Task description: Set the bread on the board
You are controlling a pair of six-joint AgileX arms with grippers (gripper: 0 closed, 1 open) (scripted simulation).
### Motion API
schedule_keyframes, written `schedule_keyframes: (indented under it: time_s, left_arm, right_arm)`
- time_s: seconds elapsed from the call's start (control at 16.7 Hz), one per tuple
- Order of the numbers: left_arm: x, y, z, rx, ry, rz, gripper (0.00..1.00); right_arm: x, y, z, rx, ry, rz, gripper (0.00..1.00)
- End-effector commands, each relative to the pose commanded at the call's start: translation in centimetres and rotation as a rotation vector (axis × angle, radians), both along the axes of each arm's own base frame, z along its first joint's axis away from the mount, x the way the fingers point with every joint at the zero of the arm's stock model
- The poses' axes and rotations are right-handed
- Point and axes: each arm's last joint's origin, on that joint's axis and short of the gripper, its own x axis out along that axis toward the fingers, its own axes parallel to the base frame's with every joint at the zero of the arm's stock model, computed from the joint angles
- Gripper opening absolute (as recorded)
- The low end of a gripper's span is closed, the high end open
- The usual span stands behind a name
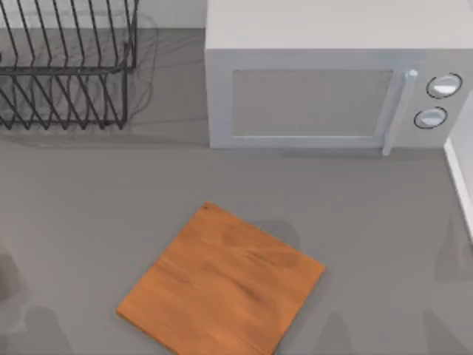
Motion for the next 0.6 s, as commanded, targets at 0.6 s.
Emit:
schedule_keyframes:
  time_s: [0.6]
  left_arm:
    - [1.4, 7.6, -7.9, -0.422, -0.314, -0.065, 1.0]
  right_arm:
    - [0.0, 0.0, 0.0, 0.0, 0.0, 0.0, 1.0]
